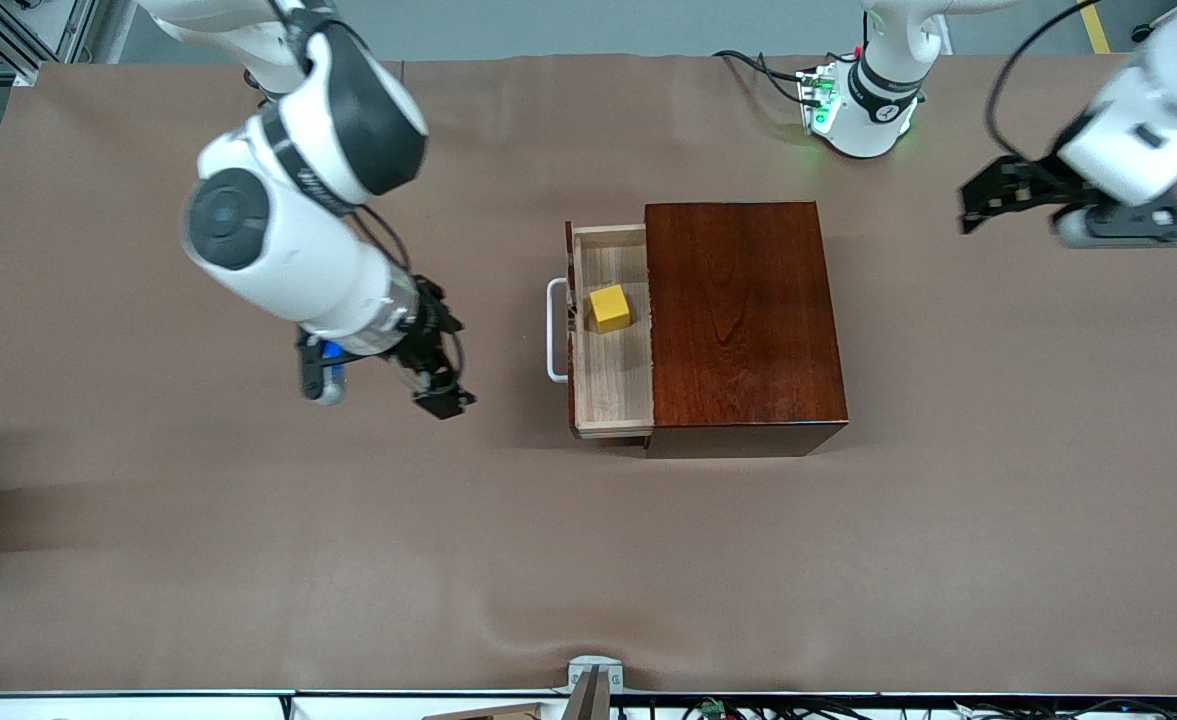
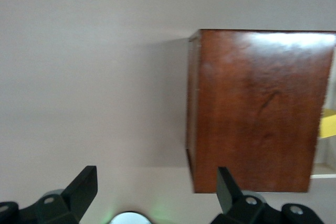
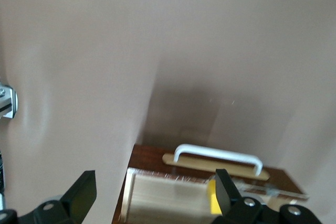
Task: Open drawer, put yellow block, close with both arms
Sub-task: 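Withdraw the right gripper while the left gripper reaches the drawer front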
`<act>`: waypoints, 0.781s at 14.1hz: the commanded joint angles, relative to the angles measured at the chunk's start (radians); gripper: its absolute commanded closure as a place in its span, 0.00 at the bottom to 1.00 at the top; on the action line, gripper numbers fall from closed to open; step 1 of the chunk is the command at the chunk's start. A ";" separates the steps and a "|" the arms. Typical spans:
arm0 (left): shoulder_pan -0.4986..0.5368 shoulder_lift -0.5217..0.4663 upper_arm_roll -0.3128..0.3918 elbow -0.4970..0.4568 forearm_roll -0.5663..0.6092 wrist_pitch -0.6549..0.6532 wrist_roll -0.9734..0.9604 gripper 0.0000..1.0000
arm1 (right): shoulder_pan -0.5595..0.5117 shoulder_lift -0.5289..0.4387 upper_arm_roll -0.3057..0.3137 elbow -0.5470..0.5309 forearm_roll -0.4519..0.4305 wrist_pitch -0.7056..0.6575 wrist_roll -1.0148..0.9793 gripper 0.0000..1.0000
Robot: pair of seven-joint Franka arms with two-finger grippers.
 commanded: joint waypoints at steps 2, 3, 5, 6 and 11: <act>-0.028 0.117 -0.139 0.094 -0.012 0.010 -0.256 0.00 | -0.070 -0.010 0.013 0.053 -0.014 -0.086 -0.141 0.00; -0.066 0.156 -0.160 0.114 -0.010 0.033 -0.348 0.00 | -0.099 -0.020 0.015 0.054 -0.014 -0.088 -0.204 0.00; -0.128 0.206 -0.165 0.131 -0.013 0.110 -0.474 0.00 | -0.142 -0.041 0.016 0.054 -0.010 -0.109 -0.290 0.00; -0.163 0.238 -0.165 0.140 -0.015 0.156 -0.542 0.00 | -0.156 -0.046 0.016 0.054 -0.011 -0.123 -0.345 0.00; -0.376 0.478 -0.148 0.277 -0.003 0.382 -0.991 0.00 | -0.242 -0.101 0.013 0.054 -0.016 -0.221 -0.597 0.00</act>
